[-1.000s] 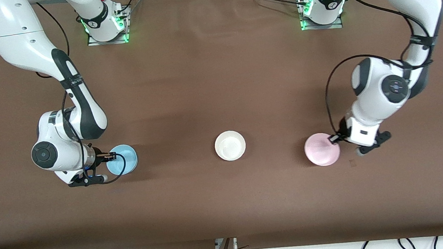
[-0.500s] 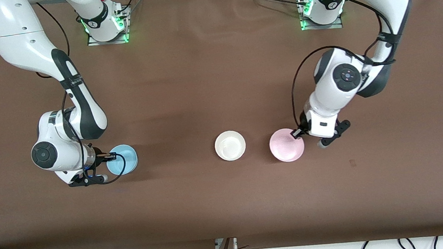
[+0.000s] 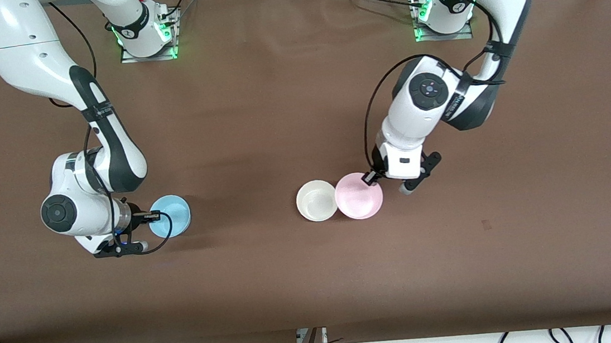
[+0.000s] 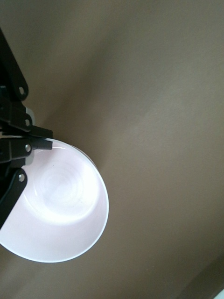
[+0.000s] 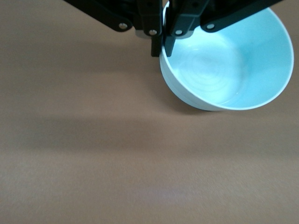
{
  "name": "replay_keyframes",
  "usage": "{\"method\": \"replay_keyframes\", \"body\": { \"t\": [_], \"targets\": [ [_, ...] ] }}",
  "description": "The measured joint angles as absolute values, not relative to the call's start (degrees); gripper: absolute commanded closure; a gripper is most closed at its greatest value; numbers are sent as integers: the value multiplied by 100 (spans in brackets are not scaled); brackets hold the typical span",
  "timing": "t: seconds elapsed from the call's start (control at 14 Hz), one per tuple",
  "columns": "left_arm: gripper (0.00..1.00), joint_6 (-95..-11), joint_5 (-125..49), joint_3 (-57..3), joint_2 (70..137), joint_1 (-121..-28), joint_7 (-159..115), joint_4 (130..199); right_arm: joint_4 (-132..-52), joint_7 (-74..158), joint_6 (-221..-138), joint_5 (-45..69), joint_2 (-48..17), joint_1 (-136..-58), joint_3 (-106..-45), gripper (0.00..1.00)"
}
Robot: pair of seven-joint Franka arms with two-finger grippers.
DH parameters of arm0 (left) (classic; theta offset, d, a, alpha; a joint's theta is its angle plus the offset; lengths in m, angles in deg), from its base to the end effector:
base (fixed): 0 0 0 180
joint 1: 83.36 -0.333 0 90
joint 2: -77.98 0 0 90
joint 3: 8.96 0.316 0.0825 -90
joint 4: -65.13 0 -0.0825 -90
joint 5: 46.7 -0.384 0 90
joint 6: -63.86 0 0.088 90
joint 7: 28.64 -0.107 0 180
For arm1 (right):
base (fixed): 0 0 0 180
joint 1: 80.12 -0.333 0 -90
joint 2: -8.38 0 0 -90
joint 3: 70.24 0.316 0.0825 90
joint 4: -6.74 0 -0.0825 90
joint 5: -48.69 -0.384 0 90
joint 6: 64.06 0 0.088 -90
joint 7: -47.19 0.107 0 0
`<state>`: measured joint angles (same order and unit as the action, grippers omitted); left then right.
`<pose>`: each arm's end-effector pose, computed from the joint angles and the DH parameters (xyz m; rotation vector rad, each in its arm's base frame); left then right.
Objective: Stack pink and blue bowls on white bowl
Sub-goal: 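Carry the pink bowl over the white bowl with the left gripper, then lower the pink bowl into the white bowl with the left gripper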
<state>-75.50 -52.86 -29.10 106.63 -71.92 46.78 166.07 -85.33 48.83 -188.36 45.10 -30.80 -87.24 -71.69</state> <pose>0.5902 -0.3336 0.3170 2.7254 1.0683 0.0795 0.6774 0.0717 0.2179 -3.1097 -0.0569 0.1911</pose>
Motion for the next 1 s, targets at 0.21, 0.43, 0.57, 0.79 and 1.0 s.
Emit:
{"method": "replay_keyframes", "body": {
  "t": [0.21, 0.43, 0.57, 0.79, 1.0],
  "targets": [
    [100, -7550, -5286, -2856, 10882, -6896, 5046, 16423, -8326, 4883, -18612, 4510, -3053, -8731, -7168, 100],
    [100, -7538, -5288, -2485, 11135, -6364, 5405, 16140, -8001, 4883, -18035, 4510, -2930, -8730, -7170, 100],
    [100, -7530, -5291, -2104, 11269, -5880, 5632, 15995, -7776, 4883, -17572, 4510, -2792, -8719, -7175, 100],
    [100, -7529, -5292, -1928, 11380, -5559, 5792, 15871, -7607, 4882, -17079, 4510, -2496, -8704, -7182, 100],
    [100, -7519, -5303, -1922, 11384, -5489, 5976, 15831, -7550, 4882, -16456, 4510, -2075, -8704, -7182, 100]
  ]
}}
